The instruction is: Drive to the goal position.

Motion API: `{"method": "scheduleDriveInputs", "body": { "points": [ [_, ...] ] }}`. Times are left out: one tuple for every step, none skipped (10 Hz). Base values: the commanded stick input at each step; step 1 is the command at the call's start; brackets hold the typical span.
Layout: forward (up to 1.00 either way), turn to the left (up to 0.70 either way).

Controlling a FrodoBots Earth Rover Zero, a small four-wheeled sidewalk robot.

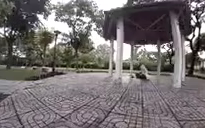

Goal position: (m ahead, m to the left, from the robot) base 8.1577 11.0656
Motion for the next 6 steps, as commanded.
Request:
{"method": "scheduleDriveInputs", "body": {
  "points": [
    [0.70, 0.27],
    [0.70, 0.27],
    [0.70, 0.11],
    [0.70, 0.00],
    [0.70, 0.00],
    [0.70, 0.00]
  ]
}}
